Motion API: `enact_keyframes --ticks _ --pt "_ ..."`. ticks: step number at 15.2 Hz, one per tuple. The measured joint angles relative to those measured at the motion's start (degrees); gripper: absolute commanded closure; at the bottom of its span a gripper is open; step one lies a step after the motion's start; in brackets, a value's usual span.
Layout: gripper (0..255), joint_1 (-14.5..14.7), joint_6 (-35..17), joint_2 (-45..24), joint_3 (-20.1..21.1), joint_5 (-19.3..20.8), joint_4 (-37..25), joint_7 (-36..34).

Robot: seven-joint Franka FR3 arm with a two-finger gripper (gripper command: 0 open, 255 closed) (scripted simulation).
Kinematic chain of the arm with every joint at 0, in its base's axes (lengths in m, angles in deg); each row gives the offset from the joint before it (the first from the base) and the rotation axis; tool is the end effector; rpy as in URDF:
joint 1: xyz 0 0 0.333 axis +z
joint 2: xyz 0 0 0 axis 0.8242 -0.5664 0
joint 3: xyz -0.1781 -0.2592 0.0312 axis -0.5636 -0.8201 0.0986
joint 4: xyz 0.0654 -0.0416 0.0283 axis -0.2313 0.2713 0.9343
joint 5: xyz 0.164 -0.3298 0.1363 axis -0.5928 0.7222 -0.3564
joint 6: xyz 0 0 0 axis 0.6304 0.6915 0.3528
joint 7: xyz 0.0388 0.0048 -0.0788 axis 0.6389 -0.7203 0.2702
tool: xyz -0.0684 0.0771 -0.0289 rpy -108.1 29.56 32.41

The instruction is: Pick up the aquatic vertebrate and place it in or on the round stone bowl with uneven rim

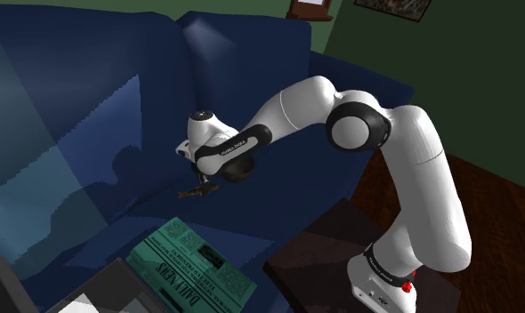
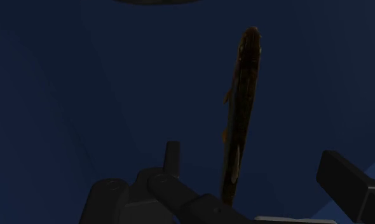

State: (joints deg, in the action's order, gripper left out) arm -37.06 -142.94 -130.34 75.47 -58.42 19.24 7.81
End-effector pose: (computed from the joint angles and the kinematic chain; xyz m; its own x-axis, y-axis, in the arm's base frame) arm 0.6331 0.2722 0.1558 0.2577 0.9654 -0.0389 0.9661 -0.2569 0.0233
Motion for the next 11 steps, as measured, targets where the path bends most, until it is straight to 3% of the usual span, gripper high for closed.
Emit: enact_keyframes --ticks 10,11 --pt "0 0.2 -1.7 -2.8 -0.3 0.3 -1.1 -0.1" --pt "255 0.2 -1.7 -2.8 -0.3 0.3 -1.1 -0.1"
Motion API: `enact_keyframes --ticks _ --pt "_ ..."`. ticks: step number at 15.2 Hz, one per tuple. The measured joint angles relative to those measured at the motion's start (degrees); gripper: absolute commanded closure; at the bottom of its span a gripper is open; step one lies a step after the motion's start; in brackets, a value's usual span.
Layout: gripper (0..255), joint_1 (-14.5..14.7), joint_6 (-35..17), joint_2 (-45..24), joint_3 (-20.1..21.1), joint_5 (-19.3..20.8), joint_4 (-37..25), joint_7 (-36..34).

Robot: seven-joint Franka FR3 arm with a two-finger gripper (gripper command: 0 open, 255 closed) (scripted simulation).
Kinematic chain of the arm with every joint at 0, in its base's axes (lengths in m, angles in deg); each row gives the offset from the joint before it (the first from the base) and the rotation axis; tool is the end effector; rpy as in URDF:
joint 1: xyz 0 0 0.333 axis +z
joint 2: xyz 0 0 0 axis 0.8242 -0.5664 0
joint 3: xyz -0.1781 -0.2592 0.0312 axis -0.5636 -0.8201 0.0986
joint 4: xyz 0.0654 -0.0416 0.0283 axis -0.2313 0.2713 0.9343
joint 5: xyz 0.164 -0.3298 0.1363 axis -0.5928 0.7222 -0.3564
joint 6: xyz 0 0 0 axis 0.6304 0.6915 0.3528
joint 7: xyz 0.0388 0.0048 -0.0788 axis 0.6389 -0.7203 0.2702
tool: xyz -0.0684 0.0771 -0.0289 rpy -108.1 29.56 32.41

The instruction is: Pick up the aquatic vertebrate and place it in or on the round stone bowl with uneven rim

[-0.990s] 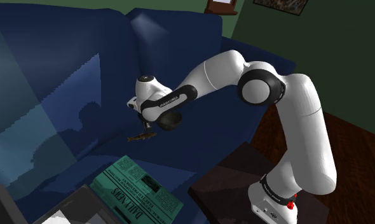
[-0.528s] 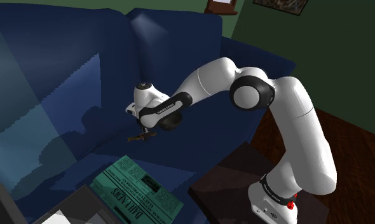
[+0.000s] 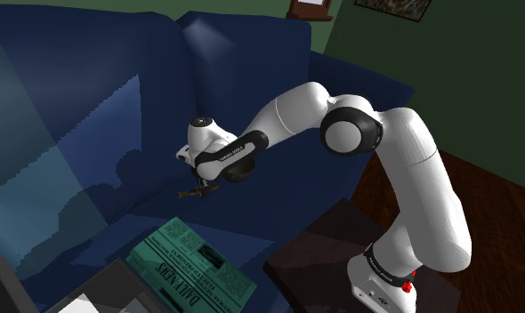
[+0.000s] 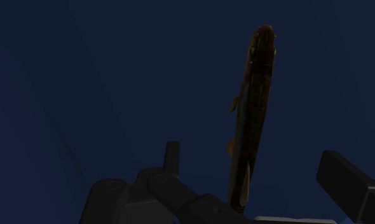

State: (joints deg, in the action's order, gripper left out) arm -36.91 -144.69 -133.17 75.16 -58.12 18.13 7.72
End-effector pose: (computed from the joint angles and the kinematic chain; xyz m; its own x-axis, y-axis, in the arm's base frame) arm 0.6340 0.2716 0.1320 0.2564 0.9658 -0.0389 0.9665 -0.2557 0.0238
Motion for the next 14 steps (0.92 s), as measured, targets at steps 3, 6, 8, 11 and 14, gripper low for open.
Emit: enact_keyframes --ticks 3,6,8,11,14 --pt "255 0.0 0.0 0.0 0.0 0.0 0.0 0.0" --pt "255 0.0 0.0 0.0 0.0 0.0 0.0 0.0" --pt "255 0.0 0.0 0.0 0.0 0.0 0.0 0.0" --pt "255 0.0 0.2 0.2 0.0 0.0 0.0 0.1" --pt "255 -0.2 1.2 1.9 0.2 -0.2 0.7 0.2"
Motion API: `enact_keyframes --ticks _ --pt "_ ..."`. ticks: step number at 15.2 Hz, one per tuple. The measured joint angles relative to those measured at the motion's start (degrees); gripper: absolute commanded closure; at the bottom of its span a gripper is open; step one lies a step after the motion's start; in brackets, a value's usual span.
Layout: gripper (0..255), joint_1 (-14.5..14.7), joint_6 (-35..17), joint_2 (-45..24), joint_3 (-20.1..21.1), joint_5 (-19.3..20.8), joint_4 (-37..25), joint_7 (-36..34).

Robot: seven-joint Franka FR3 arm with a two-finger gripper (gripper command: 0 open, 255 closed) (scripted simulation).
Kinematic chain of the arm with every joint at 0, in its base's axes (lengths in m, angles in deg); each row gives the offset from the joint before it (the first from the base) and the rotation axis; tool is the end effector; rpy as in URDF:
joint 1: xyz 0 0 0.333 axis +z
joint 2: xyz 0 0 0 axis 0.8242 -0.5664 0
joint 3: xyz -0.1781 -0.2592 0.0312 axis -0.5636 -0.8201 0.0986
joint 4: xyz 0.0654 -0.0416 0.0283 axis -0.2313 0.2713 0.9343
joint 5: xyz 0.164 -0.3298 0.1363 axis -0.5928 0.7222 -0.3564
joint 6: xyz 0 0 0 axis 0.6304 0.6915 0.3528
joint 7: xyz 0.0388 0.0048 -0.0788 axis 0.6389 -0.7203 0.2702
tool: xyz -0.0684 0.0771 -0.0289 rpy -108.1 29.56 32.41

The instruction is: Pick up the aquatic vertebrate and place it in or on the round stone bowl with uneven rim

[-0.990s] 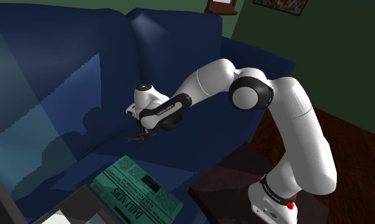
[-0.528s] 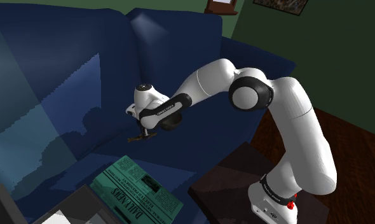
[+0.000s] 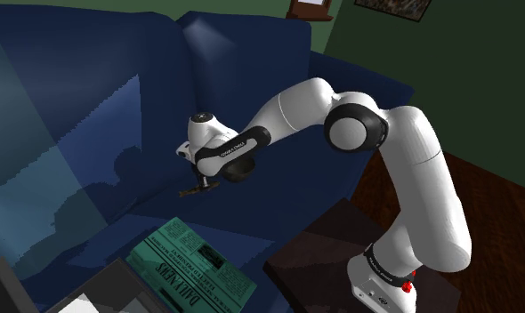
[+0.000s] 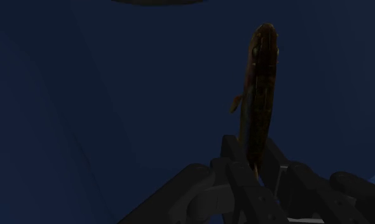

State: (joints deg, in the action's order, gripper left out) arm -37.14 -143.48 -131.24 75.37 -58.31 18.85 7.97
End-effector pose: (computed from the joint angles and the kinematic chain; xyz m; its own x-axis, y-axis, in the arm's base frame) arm 0.6343 0.2707 0.1485 0.2562 0.9658 -0.0389 0.9665 -0.2554 0.0237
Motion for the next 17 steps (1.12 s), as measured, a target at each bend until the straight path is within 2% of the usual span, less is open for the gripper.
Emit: enact_keyframes --ticks 17 --pt "255 -0.6 7.7 9.2 1.1 -1.2 1.5 0.9"
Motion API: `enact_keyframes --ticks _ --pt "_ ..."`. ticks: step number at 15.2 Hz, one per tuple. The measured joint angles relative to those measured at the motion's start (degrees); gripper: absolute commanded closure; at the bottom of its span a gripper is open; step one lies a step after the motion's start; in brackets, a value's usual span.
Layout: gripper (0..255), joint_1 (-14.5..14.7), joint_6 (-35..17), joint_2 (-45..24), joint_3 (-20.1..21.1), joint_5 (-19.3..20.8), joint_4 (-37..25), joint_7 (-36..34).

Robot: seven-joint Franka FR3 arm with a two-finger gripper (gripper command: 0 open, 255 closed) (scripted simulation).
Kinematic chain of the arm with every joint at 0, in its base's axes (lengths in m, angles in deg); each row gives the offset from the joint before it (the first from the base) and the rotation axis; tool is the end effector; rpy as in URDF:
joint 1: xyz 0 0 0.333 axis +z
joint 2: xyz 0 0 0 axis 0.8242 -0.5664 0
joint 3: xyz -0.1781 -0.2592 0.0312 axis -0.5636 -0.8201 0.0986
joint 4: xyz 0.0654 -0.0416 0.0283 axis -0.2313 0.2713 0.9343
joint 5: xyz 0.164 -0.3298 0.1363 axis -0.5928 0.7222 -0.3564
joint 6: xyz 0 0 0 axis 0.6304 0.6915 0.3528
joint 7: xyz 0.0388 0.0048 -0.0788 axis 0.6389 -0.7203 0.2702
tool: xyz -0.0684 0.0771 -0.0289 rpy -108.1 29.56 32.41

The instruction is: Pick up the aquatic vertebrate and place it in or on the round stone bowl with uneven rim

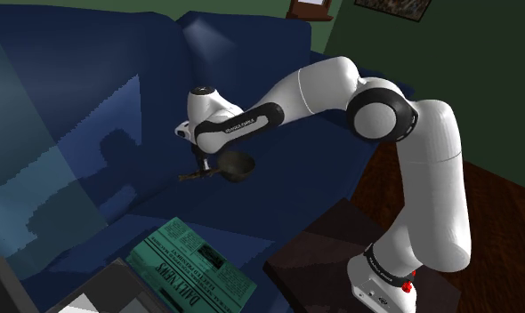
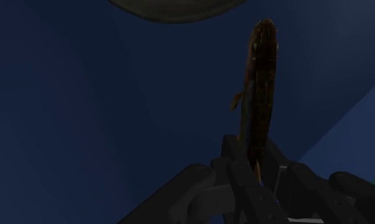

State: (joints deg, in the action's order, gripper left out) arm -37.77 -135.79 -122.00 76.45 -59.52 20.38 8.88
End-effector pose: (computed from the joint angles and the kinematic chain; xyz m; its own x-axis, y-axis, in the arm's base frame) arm 0.6337 0.2715 0.2374 0.2563 0.9658 -0.0389 0.9665 -0.2555 0.0239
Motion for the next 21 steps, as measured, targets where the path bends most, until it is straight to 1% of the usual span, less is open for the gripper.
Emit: enact_keyframes --ticks 12,15,20,21 --pt "255 -0.3 6.4 5.0 0.6 -0.9 -1.4 0.8" --pt "255 -2.2 5.2 7.4 0.3 -1.3 2.0 2.8" --pt "255 -6.9 2.4 10.8 -0.8 -2.1 7.9 8.6" --pt "255 -7.7 2.2 11.1 -1.1 -2.2 8.3 9.6"
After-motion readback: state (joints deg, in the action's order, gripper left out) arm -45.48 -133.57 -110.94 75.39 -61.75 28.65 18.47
